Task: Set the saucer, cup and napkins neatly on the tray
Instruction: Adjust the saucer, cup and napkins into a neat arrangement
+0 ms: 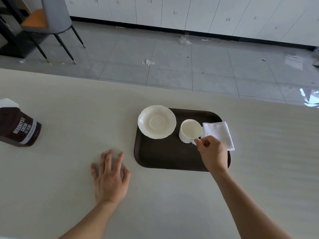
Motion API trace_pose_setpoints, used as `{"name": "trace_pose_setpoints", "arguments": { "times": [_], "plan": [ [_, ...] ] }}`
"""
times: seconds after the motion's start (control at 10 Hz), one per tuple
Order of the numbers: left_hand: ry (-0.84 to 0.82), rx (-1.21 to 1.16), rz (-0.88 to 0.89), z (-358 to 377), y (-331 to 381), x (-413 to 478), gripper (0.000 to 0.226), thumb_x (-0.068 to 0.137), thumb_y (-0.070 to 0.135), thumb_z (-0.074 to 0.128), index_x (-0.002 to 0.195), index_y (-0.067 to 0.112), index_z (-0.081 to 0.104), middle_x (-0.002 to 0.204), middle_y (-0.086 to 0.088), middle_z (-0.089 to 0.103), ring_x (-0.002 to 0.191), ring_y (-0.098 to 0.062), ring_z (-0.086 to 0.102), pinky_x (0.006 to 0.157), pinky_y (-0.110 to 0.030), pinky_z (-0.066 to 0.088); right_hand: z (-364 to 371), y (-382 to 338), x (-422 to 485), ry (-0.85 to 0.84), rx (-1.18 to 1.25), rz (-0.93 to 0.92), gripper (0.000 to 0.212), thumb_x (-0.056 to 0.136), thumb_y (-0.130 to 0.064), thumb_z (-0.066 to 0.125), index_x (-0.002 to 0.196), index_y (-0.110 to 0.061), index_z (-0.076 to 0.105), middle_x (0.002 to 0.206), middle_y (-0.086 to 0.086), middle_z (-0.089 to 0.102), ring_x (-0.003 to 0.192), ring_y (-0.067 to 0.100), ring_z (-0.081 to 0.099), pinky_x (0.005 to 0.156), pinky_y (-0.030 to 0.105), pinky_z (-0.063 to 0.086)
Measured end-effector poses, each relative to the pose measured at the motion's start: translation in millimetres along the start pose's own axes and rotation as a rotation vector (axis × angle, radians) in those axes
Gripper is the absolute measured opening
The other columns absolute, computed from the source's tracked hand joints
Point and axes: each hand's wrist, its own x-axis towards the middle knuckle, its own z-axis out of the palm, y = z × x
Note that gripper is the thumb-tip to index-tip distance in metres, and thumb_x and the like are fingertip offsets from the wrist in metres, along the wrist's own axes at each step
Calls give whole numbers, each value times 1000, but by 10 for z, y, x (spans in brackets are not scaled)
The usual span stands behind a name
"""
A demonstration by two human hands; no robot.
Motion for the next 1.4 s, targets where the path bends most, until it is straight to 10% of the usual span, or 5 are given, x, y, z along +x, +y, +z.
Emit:
{"name": "trace_pose_setpoints", "arguments": {
  "times": [1.4],
  "plan": [
    [-25,11,-5,-82,45,-10,60,85,40,36,142,26,49,154,-12,41,145,-32,31,117,-61,15,244,-298,72,10,122,87,33,88,-39,68,67,-14,62,62,0,67,64,20,63,61,31,50]
  ]
}}
